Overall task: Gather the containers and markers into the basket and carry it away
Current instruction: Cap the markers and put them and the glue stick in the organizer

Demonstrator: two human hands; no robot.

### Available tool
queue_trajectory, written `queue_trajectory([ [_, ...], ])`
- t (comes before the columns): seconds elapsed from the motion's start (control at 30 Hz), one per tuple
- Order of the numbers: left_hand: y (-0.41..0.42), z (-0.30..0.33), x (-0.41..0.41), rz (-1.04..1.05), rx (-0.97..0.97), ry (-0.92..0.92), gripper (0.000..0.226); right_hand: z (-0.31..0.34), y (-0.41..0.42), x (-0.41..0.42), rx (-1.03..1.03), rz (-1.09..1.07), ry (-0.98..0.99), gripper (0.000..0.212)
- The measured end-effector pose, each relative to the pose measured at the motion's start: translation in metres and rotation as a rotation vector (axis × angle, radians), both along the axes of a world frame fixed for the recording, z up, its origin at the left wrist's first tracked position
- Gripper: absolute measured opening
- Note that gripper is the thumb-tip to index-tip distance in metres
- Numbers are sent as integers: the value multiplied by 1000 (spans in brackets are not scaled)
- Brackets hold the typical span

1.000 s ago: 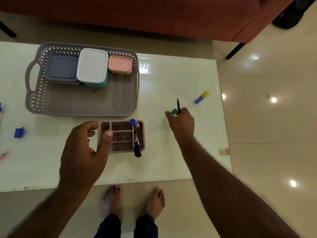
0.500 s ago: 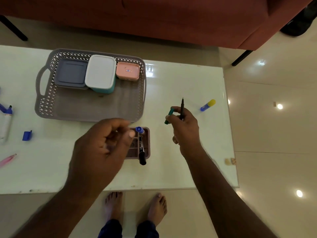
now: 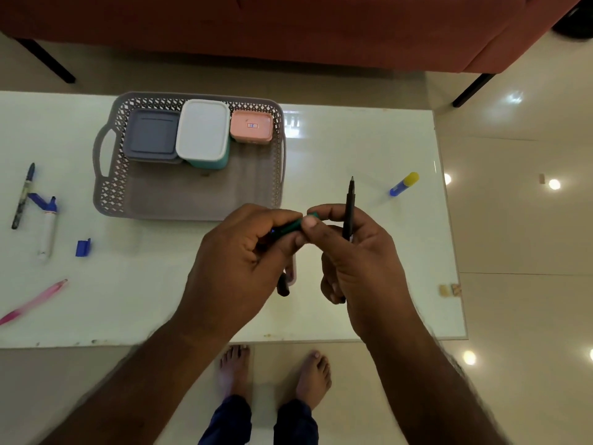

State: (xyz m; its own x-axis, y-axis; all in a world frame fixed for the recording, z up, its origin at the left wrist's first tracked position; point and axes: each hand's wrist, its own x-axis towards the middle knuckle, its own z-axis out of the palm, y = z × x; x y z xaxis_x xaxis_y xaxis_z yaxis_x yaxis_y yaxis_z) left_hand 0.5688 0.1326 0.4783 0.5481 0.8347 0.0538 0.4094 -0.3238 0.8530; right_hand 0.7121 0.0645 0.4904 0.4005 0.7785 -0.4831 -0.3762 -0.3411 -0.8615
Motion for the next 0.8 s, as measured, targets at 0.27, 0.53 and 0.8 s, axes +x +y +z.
queue_trajectory([
  [0.27, -1, 0, -4, 28, -380, -111, 17, 5, -8, 3, 19, 59, -115, 20],
  [0.53, 9, 3, -8, 146, -516, -354, 9, 4, -24, 6, 86, 272, -363, 16],
  [0.8, 19, 11, -10, 164, -780, -701, 28, -5, -28, -10, 134, 317, -531, 13],
])
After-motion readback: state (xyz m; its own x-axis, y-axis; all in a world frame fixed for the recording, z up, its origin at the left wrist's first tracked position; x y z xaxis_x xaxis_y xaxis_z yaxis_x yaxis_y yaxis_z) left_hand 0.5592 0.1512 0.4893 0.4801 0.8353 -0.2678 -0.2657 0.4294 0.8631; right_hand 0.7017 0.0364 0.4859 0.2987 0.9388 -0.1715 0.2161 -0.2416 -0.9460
